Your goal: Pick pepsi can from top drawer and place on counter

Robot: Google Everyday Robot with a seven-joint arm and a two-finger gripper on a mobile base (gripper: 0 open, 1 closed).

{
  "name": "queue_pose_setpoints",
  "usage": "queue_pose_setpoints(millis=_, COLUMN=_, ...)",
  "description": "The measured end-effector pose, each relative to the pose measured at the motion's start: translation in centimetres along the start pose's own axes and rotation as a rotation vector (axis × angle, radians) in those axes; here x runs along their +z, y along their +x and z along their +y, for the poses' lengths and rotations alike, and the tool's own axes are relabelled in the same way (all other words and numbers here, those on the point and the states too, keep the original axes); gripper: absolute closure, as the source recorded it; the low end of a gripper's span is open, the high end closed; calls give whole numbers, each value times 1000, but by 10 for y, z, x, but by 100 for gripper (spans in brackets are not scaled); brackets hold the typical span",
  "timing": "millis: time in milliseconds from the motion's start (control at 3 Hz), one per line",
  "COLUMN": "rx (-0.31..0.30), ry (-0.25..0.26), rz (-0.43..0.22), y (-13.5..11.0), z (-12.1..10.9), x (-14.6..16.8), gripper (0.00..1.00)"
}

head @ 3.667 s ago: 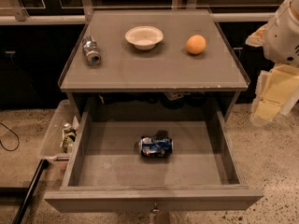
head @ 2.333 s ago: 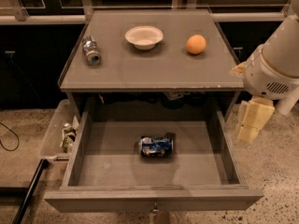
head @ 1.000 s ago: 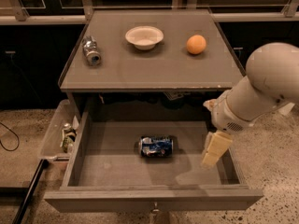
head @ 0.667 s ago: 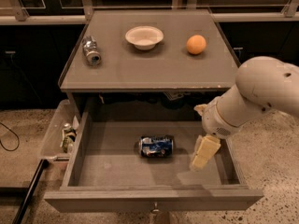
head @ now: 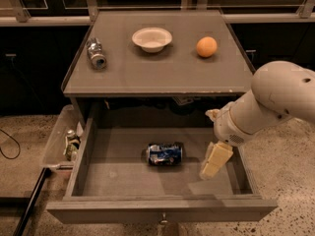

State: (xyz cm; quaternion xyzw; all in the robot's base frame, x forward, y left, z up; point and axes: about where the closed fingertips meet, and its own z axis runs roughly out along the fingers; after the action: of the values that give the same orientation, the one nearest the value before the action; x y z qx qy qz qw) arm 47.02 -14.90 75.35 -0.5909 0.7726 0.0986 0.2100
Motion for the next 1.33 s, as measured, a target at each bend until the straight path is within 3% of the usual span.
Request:
queue_pose_setpoints(millis=333, rx=-37, ry=4, rz=-67, y=-4, z=5, x=30, gripper=0)
queue_pose_setpoints(millis=1000, rx=-182, ry=18, rz=-244, y=-45, z=0, x=95, gripper=0)
queue_pose_setpoints(millis=1333, rx=-210, ry=-9, rz=-264, y=-52, z=-5, x=128, gripper=0)
